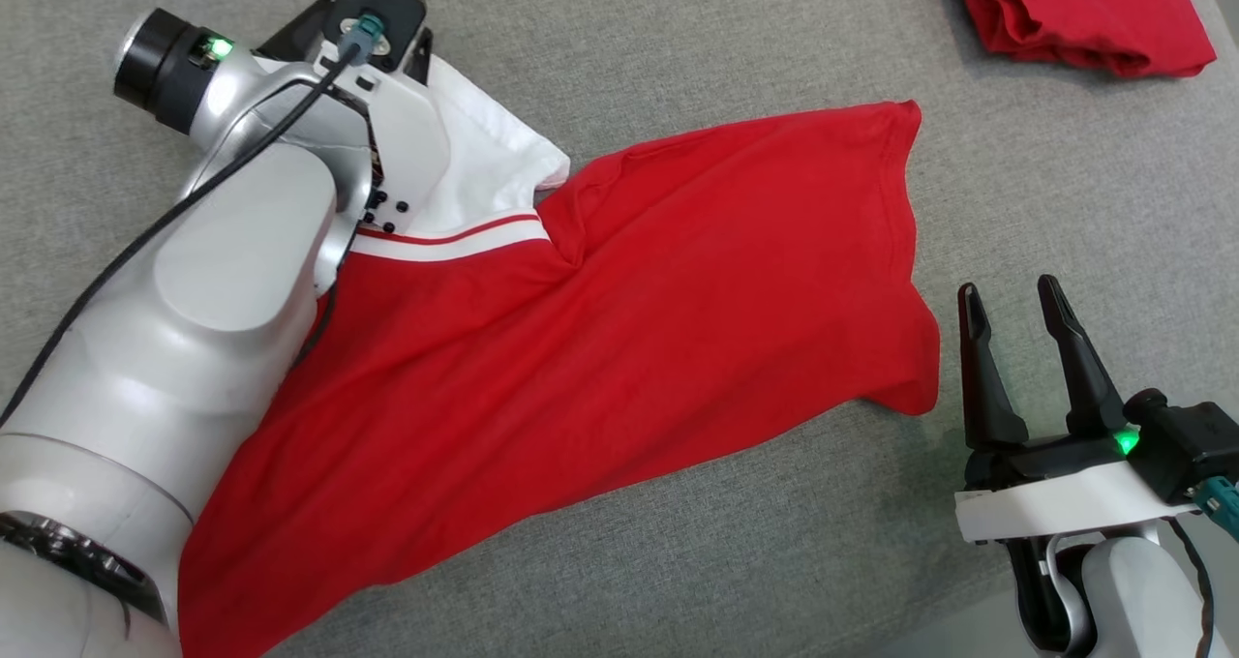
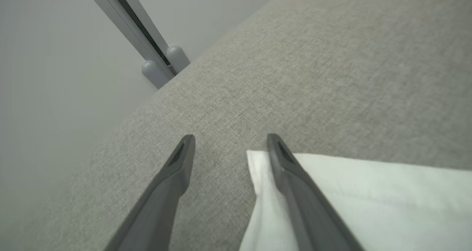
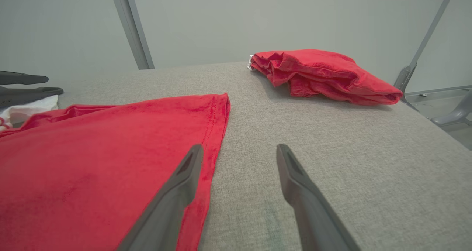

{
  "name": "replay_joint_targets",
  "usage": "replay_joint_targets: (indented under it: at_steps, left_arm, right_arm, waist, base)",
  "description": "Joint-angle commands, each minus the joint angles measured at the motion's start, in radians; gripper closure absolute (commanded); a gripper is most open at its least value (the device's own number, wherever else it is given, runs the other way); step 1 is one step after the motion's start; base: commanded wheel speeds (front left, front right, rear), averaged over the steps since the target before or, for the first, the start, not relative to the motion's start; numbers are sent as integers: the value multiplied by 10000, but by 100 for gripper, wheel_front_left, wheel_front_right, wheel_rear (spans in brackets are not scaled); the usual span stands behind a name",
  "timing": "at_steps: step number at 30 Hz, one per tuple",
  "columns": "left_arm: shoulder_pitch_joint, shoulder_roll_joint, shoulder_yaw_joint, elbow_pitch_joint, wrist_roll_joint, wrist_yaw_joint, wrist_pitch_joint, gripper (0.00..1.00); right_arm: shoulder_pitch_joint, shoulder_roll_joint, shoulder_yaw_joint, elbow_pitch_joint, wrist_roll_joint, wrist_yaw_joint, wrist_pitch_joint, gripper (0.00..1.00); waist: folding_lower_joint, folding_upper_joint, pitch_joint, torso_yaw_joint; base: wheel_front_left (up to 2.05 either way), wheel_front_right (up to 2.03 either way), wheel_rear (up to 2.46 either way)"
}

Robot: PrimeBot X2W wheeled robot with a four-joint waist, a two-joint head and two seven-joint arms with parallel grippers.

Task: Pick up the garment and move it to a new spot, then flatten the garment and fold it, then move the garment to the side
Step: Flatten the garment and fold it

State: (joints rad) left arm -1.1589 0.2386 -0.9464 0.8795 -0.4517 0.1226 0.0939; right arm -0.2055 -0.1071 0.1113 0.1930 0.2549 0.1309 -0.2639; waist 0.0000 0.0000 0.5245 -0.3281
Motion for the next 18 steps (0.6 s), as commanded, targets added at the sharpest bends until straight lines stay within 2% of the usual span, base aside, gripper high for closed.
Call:
replay_joint_targets:
  at_steps: [1,4,12,18]
  left_arm:
    - [-158,-29,0,256,-48,-91,17,0]
    - [-160,-168,-20,675,-210,-357,152,0]
    - [-112,-434,159,698,-587,-607,1,0]
    - [-40,-359,204,344,-620,-378,-312,0]
  right_arm:
    - [-121,28,-31,-32,57,-6,-4,0]
    - [-97,67,-89,-34,27,-6,-4,0]
    - [-98,21,-213,-51,-9,-6,-4,0]
    - [57,-109,-226,-83,-34,-6,-4,0]
  waist:
    - [0,0,108,-70]
    - [0,0,122,5]
    - [0,0,51,281]
    - [0,0,-98,491]
  base:
    - [0,0,0]
    - [0,0,0]
    - [0,0,0]
    - [0,0,0]
